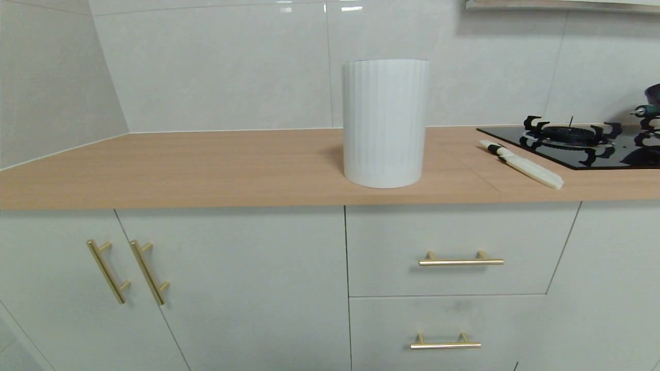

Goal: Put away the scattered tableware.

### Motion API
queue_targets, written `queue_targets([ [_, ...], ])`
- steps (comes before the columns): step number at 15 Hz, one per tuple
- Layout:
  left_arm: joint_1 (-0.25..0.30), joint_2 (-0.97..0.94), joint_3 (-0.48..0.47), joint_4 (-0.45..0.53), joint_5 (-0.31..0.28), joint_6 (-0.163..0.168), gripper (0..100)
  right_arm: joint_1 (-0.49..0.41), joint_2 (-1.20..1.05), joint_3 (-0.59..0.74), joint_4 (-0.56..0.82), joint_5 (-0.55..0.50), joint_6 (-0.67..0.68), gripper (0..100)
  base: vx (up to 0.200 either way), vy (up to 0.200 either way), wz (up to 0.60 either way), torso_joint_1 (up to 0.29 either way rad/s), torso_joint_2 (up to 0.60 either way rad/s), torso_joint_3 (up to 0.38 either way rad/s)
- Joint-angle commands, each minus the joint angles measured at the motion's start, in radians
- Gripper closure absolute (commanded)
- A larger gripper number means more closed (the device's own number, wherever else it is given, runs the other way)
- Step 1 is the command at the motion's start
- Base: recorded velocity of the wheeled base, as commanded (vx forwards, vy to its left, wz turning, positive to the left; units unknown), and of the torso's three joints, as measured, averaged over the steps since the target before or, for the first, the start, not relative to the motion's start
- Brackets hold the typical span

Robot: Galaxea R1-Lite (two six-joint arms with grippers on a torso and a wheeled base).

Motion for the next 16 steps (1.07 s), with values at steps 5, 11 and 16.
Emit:
queue_targets([
  [5,0.0,0.0,0.0,0.0,0.002,-0.002,0,0.001,0.002,0.0,-0.001,-0.003,0.002,0,0.0,-0.08,0.0,0.001,0.0,0.001],
  [11,0.0,0.0,0.0,0.0,0.0,-0.002,0,0.001,0.002,0.0,-0.001,-0.003,0.002,0,0.033,0.0,0.0,0.0,0.0,0.0],
  [16,0.0,0.0,0.0,0.0,0.0,-0.002,0,0.001,0.002,0.0,0.001,-0.004,0.002,0,0.08,0.0,0.0,0.0,0.0,0.003],
])
